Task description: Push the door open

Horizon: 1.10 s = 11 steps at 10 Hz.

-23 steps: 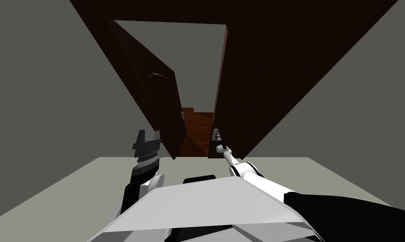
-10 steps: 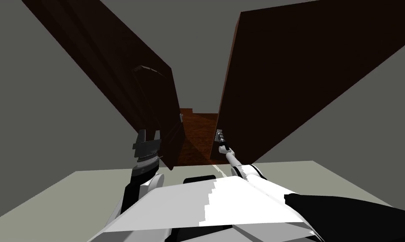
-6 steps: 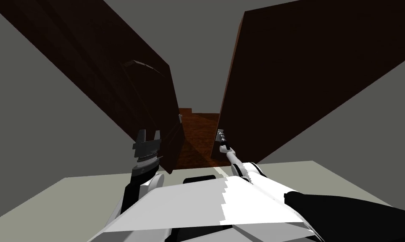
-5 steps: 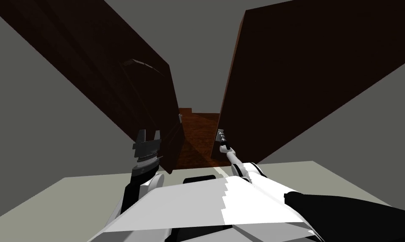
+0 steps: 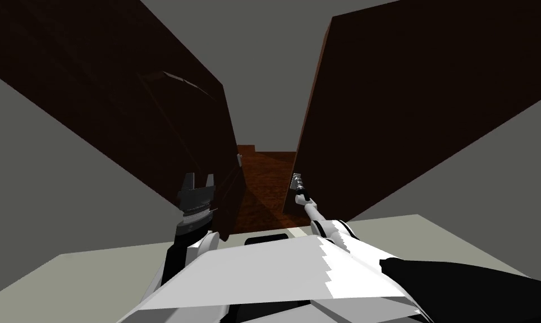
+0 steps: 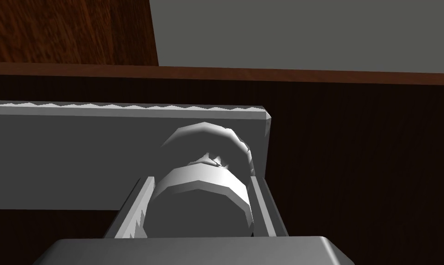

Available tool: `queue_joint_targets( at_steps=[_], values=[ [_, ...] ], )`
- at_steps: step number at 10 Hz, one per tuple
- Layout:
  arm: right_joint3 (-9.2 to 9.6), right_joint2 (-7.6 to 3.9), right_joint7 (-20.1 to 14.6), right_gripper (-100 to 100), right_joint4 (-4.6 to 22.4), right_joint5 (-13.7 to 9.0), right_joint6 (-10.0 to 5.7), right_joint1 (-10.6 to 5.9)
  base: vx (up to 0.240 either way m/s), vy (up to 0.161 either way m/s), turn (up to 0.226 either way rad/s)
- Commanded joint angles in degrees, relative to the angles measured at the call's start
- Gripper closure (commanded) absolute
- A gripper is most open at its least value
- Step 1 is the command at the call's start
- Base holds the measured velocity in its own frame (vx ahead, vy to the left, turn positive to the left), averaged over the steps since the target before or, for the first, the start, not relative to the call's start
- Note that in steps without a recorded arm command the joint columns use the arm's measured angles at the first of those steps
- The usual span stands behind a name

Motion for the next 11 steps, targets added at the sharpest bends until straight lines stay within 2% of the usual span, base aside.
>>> queue_joint_targets(
  at_steps=[1, 5, 7, 8, 11],
  values=[
    [-1.18, -1.25, 0.09, 100, 1.47, -0.44, -0.98, -0.62, 0.148, 0.04, -0.04],
    [-3.4, -2.3, 0.91, 100, 2.0, -1.35, -1.2, -0.28, 0.201, 0.096, -0.069],
    [-3.91, -2.55, 1.1, 100, 2.12, -1.56, -1.25, -0.2, 0.15, 0.049, -0.042],
    [-4.88, -3.01, 1.46, 100, 2.35, -1.95, -1.34, -0.05, 0.183, 0.071, -0.055],
    [-6.24, -3.65, 1.96, 100, 2.68, -2.51, -1.47, 0.16, 0.186, 0.071, -0.062]
  ],
)
